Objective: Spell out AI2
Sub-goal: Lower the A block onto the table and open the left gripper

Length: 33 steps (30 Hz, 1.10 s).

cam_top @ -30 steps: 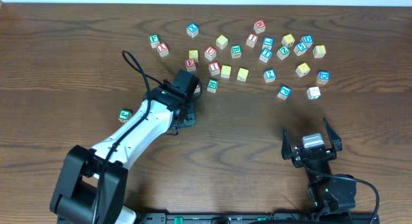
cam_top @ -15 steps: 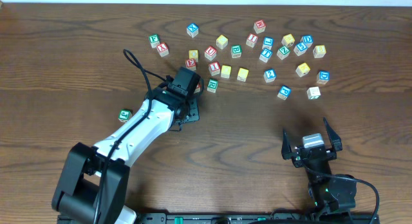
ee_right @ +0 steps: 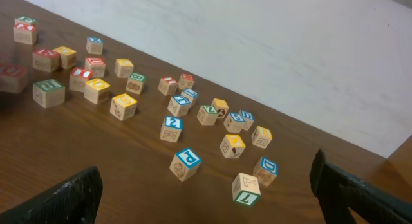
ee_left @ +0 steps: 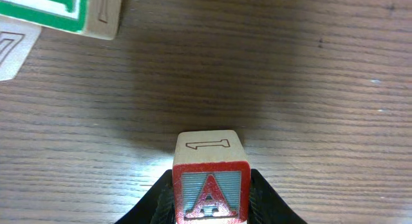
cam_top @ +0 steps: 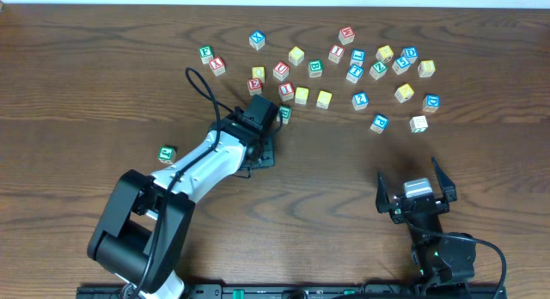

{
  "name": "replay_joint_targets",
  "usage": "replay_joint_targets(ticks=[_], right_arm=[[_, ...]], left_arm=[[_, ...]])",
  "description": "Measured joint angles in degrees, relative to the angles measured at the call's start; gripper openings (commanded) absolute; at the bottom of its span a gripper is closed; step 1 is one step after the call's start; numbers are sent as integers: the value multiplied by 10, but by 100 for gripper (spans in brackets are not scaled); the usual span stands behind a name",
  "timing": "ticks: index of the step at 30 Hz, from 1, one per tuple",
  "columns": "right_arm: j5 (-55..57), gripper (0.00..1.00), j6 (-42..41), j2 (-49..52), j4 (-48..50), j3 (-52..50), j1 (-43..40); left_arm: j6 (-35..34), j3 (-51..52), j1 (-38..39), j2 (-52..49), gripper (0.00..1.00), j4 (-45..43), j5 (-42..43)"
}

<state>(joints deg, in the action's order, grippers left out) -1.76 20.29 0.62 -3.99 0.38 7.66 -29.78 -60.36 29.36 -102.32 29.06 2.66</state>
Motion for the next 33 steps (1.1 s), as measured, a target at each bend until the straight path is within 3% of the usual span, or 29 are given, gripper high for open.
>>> replay_joint_targets(ticks=[15, 23, 26, 33], right_arm=[[0, 99, 0, 0, 0, 0, 0], [0, 99, 0, 0, 0, 0, 0], [0, 99, 0, 0, 0, 0, 0], [0, 99, 0, 0, 0, 0, 0]], left_arm=[[0, 0, 1, 0, 8, 0, -5], [0, 0, 1, 0, 23, 0, -7], [0, 0, 1, 0, 36, 0, -7], [2, 0, 1, -19, 41, 6, -11]])
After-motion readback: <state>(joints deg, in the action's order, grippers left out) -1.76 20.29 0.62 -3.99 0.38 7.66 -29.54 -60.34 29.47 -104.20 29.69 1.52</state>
